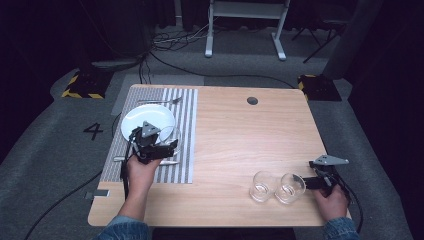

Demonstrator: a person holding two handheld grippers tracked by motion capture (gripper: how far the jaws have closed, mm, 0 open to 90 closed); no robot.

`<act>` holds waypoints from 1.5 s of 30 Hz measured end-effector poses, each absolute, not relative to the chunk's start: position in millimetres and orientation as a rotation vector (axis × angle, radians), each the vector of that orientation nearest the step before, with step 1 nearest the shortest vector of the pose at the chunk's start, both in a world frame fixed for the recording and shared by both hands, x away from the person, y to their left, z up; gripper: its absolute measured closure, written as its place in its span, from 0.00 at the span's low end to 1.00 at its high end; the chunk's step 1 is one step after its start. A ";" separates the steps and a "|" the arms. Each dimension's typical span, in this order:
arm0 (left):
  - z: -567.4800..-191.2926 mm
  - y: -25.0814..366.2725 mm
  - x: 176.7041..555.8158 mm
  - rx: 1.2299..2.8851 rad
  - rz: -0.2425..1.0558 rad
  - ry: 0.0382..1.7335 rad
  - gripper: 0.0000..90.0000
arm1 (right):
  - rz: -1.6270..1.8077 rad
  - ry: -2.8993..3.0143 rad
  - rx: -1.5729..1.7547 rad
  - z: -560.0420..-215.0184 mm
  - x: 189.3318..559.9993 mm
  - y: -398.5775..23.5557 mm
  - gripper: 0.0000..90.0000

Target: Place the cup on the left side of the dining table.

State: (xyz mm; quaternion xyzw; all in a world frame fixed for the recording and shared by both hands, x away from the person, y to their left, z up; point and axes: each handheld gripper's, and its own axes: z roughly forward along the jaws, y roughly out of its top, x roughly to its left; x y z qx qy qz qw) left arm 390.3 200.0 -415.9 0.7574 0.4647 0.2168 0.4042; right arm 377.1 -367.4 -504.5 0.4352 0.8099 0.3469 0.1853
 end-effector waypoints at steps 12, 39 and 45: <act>-414.0 214.1 356.7 1.929 0.524 1.151 0.17 | 0.973 2.281 1.225 -504.6 377.9 -367.1 0.08; -451.8 246.9 299.7 1.988 0.441 1.195 0.16 | 0.972 2.279 1.229 -504.5 377.6 -366.9 0.08; -462.7 256.7 295.4 2.002 0.428 1.228 0.16 | 0.972 2.277 1.231 -504.6 377.4 -366.8 0.08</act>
